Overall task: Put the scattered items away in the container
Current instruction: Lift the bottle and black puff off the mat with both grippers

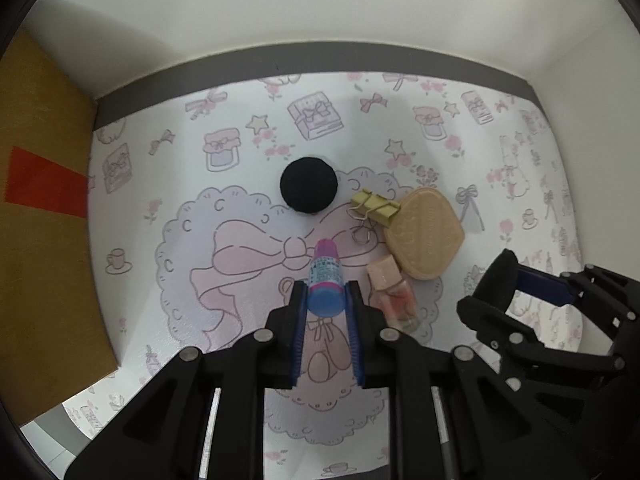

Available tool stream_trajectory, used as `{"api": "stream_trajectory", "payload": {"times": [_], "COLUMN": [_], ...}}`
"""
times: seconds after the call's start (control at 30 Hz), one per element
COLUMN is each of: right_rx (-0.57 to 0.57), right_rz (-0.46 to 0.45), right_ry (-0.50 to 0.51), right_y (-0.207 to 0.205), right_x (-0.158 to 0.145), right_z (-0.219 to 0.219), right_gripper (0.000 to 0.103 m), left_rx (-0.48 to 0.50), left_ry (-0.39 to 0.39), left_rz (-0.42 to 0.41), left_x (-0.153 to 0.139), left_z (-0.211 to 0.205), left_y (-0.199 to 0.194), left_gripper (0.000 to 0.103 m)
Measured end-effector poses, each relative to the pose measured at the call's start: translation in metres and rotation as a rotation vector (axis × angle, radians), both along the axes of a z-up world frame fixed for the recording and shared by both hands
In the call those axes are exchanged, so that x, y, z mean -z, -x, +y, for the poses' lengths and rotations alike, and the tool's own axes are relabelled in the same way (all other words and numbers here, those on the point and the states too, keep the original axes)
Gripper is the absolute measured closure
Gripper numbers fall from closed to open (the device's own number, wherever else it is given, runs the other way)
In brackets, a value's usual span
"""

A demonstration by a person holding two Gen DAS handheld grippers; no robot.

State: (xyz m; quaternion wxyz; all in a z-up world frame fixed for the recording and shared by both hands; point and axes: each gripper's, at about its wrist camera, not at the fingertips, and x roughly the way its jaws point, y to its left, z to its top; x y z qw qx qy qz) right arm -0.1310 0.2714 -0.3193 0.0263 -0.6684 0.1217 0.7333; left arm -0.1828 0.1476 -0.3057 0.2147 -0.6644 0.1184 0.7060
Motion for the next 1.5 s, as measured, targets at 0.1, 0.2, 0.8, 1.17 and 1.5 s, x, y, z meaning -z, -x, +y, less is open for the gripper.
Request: {"api": "stream_trajectory", "payload": {"times": [0.1, 0.2, 0.8, 1.17, 1.5], "right_rx": [-0.007, -0.009, -0.028, -0.038, -0.07], "right_rz": [0.023, 0.048, 0.222, 0.333, 0.397], "right_ry": [-0.011, -0.018, -0.078, -0.111, -0.131], "right_y": [-0.003, -0.007, -0.016, -0.004, 0.014], "right_x": [-0.011, -0.03, -0.119, -0.177, -0.217], "right_z": [-0.005, -0.014, -0.057, -0.086, -0.113], "right_gripper": [0.052, 0.052, 0.052, 0.052, 0.052], "left_rx": [-0.015, -0.025, -0.09, -0.108, -0.142], "left_ry": [-0.017, -0.03, -0.132, -0.178, -0.205], "left_rz": [0.011, 0.026, 0.182, 0.298, 0.364], "left_x": [-0.013, -0.025, -0.116, -0.179, -0.215], "left_z": [-0.013, -0.019, -0.06, -0.078, -0.105], "left_y": [-0.005, -0.007, -0.012, -0.004, 0.004], "left_gripper": [0.084, 0.084, 0.084, 0.084, 0.084]}}
